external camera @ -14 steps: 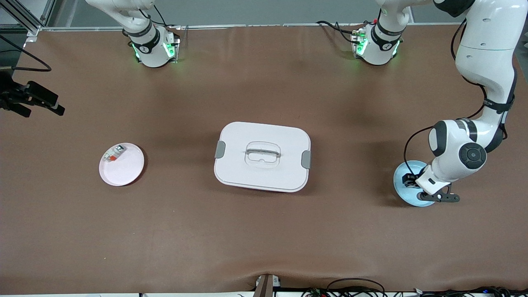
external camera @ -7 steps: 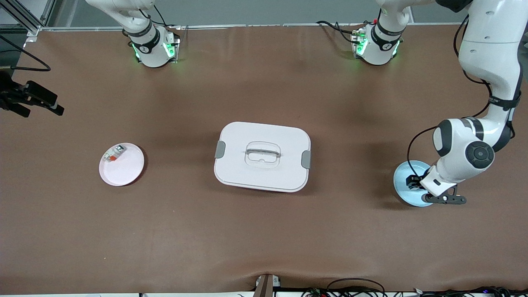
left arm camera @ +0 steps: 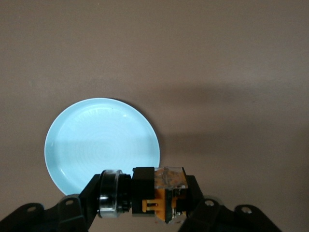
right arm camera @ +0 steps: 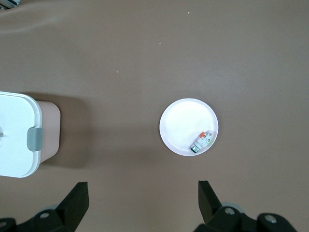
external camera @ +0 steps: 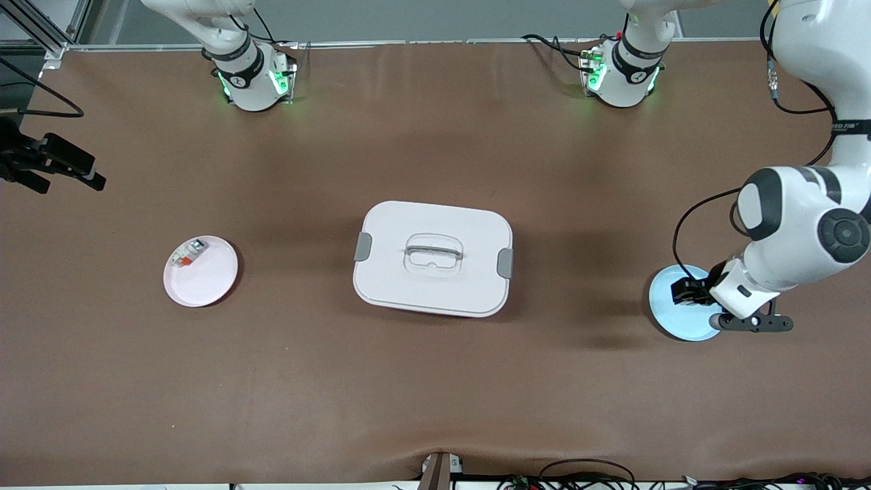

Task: Transfer orange switch to right arm and place
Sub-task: 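Close the left gripper on the switch and lift it, then carry the switch with the left gripper over the white box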

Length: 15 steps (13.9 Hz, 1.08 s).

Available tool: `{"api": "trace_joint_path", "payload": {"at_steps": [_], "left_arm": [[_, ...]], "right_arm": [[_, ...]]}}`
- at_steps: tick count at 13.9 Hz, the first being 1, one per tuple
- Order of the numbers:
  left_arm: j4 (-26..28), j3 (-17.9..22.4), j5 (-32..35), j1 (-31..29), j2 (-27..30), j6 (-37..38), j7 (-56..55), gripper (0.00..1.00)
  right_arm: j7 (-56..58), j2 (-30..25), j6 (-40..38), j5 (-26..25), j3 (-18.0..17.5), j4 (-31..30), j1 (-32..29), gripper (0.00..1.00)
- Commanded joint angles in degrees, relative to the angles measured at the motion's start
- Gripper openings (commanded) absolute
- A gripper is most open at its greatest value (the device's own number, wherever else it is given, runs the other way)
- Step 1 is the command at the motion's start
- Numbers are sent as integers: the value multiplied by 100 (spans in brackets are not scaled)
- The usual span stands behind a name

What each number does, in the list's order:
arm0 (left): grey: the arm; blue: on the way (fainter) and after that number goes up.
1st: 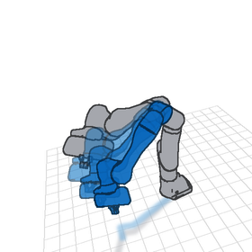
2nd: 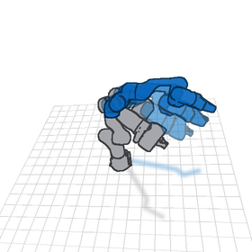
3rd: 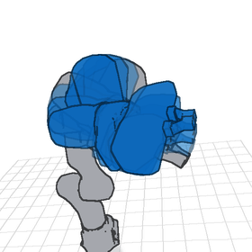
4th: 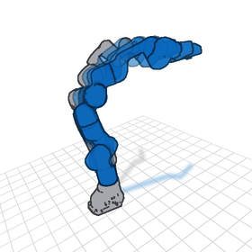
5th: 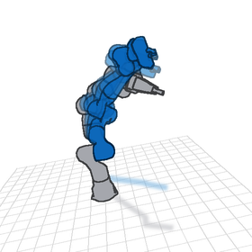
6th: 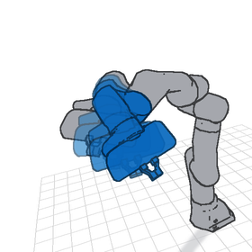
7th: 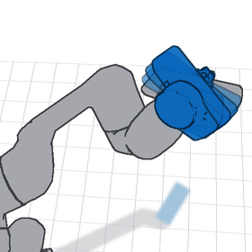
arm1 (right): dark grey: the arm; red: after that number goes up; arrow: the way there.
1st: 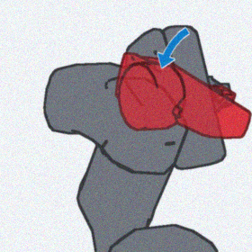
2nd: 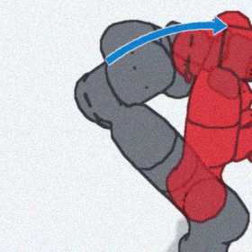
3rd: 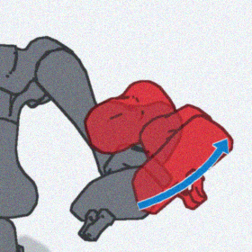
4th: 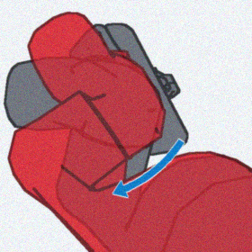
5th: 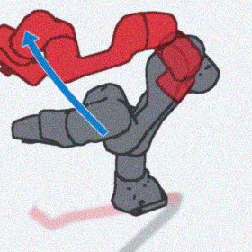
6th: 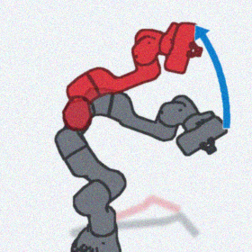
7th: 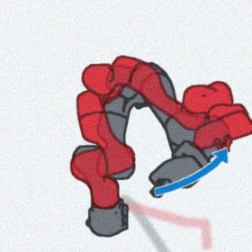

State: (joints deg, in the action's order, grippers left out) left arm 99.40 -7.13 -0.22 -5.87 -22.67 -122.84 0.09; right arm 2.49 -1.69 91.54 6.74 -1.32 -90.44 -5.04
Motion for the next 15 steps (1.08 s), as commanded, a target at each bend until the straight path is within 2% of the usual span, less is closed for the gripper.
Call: {"api": "trace_joint_path", "payload": {"at_steps": [1, 4, 9, 13, 15], "left_arm": [[-279, -234, -180, -10, 289, 810, -673, 0], [-911, -490, -425, -10, 290, 1849, -1431, 0], [-1475, -1069, -1102, -19, 299, 2659, -2888, 0], [-1572, -1229, -2778, -2, 307, 2880, -4092, 0], [-1625, -1439, -3516, -2, 290, 2871, -4874, 0]], "right_arm": [[41, -25, -22, 20, 0, 44, -6, 100], [41, -25, -22, 20, 0, 53, -15, 100], [50, -25, -4, 2, 0, 70, -6, 100], [50, -25, 57, -112, 0, 70, -6, 100], [50, -25, 57, -121, 0, 70, -6, 100]]}}
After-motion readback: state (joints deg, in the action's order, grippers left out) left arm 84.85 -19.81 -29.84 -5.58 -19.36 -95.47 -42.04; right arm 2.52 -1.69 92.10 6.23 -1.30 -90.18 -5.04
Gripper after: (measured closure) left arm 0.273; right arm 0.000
